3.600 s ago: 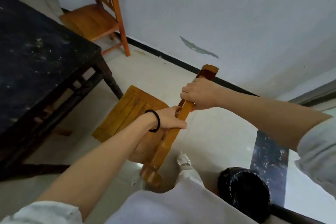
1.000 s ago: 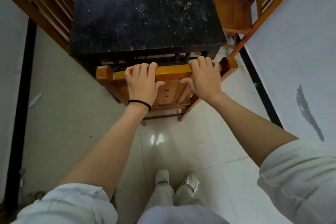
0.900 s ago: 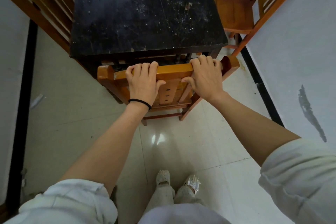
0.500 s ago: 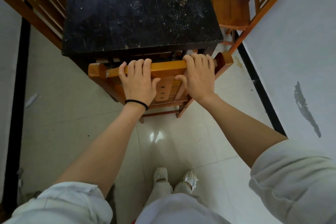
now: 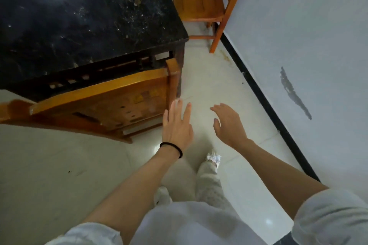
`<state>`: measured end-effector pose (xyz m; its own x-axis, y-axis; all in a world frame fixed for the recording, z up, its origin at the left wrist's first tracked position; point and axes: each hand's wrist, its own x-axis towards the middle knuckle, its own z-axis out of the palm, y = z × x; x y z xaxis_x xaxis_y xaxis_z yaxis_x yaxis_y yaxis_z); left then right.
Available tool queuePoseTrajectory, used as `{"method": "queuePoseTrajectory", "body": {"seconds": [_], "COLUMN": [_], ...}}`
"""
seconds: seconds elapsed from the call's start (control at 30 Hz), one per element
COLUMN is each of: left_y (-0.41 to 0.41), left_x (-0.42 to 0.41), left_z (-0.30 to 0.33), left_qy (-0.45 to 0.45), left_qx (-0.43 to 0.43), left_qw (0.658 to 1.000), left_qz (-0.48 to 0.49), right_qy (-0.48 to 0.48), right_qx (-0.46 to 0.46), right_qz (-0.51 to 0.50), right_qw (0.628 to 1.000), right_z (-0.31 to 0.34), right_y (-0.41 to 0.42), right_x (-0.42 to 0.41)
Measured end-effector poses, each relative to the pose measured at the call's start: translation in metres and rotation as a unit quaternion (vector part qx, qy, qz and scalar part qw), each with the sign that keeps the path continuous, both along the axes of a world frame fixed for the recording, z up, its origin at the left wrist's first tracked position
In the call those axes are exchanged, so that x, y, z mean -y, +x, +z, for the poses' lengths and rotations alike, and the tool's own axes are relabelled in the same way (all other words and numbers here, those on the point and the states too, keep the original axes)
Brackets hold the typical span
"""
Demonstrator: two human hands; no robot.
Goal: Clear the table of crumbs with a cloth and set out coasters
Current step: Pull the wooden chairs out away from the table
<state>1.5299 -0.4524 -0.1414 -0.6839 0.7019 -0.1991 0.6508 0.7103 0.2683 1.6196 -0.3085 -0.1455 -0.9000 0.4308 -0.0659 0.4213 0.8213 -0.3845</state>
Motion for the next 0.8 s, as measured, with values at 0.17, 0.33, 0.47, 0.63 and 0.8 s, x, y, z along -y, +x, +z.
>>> {"method": "queuePoseTrajectory", "body": {"seconds": [0.17,0.33,0.47,0.63,0.8], "left_y": [-0.011,-0.020,-0.040,-0.095,-0.161], "left_x": [-0.117,-0.238,-0.313,-0.376,-0.426], "left_z": [0.007,0.015,0.032,0.042,0.031], "left_qy": [0.001,0.001,0.001,-0.003,0.020], "left_qx": [0.042,0.060,0.060,0.057,0.050], "left_qw": [0.999,0.998,0.998,0.995,0.994], "left_qz": [-0.029,-0.001,0.035,0.078,0.100], "right_qy": [-0.003,-0.047,-0.062,-0.087,-0.079], "right_qx": [0.052,0.063,0.059,0.028,0.018], "right_qz": [-0.026,-0.066,-0.087,-0.083,-0.073], "right_qw": [0.998,0.995,0.993,0.992,0.994], "right_z": [0.005,0.020,0.033,0.038,0.030], "right_y": [0.005,0.011,-0.001,-0.055,-0.120], "right_x": [-0.112,-0.230,-0.306,-0.378,-0.436]}}
